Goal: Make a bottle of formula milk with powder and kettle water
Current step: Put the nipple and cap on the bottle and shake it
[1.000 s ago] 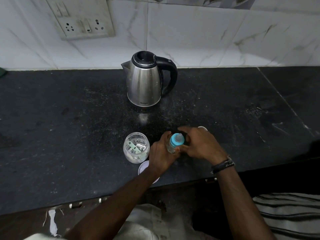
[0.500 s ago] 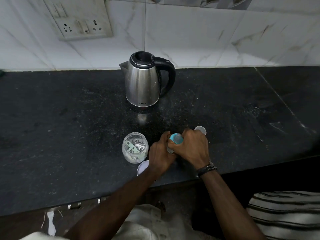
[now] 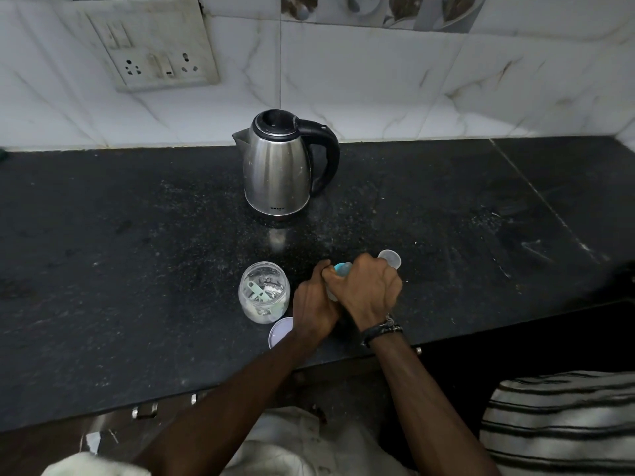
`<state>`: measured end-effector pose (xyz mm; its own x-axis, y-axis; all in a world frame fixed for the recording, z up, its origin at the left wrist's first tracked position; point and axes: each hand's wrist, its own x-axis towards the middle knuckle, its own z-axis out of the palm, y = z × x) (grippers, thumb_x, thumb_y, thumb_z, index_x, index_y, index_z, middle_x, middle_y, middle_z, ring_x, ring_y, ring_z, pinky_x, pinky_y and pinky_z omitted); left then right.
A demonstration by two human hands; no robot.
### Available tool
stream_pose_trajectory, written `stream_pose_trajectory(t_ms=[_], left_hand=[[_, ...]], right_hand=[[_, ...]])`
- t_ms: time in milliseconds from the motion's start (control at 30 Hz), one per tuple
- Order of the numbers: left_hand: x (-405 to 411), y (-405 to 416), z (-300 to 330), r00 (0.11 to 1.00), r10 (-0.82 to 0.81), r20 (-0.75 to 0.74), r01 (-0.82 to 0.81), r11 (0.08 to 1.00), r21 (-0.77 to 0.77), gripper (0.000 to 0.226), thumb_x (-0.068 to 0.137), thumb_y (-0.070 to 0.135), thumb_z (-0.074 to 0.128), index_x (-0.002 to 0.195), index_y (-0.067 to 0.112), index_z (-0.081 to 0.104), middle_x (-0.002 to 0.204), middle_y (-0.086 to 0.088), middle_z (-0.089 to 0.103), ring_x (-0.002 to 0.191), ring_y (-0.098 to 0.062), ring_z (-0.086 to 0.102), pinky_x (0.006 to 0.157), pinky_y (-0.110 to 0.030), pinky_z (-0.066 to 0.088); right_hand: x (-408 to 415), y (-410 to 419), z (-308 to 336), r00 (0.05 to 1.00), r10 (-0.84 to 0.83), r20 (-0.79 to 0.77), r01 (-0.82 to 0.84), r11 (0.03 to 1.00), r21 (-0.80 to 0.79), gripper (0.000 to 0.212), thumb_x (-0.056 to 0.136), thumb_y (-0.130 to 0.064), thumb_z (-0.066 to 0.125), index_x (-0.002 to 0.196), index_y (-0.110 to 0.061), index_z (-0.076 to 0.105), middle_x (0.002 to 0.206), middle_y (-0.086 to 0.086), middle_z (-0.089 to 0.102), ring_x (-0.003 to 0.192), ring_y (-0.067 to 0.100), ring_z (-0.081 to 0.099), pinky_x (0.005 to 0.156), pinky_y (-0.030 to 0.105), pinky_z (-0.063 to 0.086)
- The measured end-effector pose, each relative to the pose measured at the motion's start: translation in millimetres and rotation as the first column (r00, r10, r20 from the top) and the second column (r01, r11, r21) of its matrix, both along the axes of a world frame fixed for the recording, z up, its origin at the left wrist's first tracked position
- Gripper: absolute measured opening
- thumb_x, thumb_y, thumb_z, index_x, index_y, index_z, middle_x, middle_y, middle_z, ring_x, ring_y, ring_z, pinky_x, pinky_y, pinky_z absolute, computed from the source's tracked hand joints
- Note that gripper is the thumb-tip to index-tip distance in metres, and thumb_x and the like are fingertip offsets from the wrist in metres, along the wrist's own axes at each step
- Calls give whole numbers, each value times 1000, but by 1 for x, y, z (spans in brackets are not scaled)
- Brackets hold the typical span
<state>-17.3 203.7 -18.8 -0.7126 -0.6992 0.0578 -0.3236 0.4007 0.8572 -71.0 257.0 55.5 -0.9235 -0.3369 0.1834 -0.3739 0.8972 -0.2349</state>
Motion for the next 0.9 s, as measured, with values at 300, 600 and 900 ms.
stream_pose_trajectory(t_ms=[300, 600, 900], left_hand=[[0, -1, 0, 1000, -18, -25, 17, 999, -44, 53, 80, 32, 73, 126, 15, 51, 98, -10, 74, 91, -35, 68, 73, -35, 49], [3, -4, -3, 998, -40, -45, 37, 997, -62, 74, 73, 40, 83, 133, 15, 48, 111, -4, 72, 100, -24, 69, 81, -29, 50], [2, -5, -6, 998, -54, -42, 51, 996, -71, 72, 73, 41, 81, 131, 16, 48, 110, -2, 72, 99, -22, 69, 83, -35, 55]], right_hand=[[-1, 9, 5, 994, 106, -18, -105, 994, 34, 60, 75, -67, 60, 65, -8, 64, 69, 13, 67, 64, 33, 66, 53, 29, 34], [-55, 42, 16, 1000, 0, 6, 1, 966, -257, 69, 89, -72, 37, 59, -14, 60, 59, 2, 64, 58, 24, 62, 61, 36, 50], [-91, 53, -34, 964, -5, 265, 31, 995, -97, 71, 72, -52, 79, 119, -6, 53, 117, 18, 66, 108, 39, 61, 85, 45, 52]])
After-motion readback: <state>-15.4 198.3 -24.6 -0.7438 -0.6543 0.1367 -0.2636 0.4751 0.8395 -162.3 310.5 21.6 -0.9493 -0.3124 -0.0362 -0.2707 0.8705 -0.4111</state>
